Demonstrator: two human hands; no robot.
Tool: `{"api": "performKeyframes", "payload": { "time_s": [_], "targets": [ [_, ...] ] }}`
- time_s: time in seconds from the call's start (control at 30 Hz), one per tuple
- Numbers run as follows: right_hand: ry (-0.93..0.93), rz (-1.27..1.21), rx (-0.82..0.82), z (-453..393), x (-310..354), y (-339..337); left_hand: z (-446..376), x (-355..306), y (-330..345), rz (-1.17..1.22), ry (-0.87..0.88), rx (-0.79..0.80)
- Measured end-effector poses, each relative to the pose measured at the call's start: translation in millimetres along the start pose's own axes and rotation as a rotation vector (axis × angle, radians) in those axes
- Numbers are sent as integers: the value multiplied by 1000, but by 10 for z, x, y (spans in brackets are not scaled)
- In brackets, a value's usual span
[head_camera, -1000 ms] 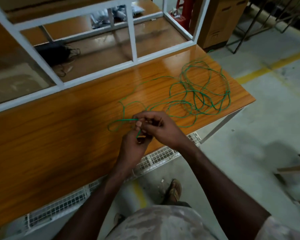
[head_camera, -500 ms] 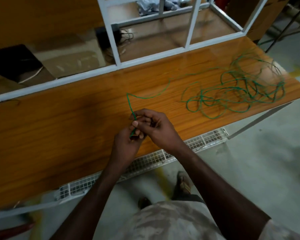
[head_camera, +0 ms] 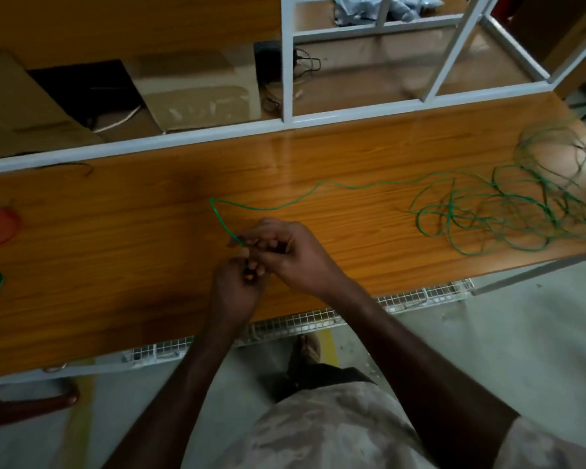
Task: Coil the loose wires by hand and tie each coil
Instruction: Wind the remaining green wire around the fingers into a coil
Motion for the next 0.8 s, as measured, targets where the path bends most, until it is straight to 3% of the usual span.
{"api": "performKeyframes", "payload": {
  "time_s": [0.1,0.2,0.43,0.6,0.8],
  "targets": [
    [-29,3,46,-230,-16,11,-187,58,-87,1,-32,-21],
    [51,-116,-19,-482,-80,-87,-387,19,-136,44,-12,-33],
    [98,-123,-118,-982,-277,-465,-771,-35,-148,99,100,6],
    [95,-6,-113,-1108,-485,-540,-868,83,-65,275,91,227],
    [-1,365,62,-1132,-648,-430,-1026,198,-301,515,38,409]
  ]
}}
Point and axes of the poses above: each hand's wrist, its own z-axis away from the middle knuckle, its own y-axis out of the palm, x = y × z, the point moved 4 cm from there along -z, towards the middle knuckle, and after that the axes turned 8 degrees about -z, right-handed, at the moved point
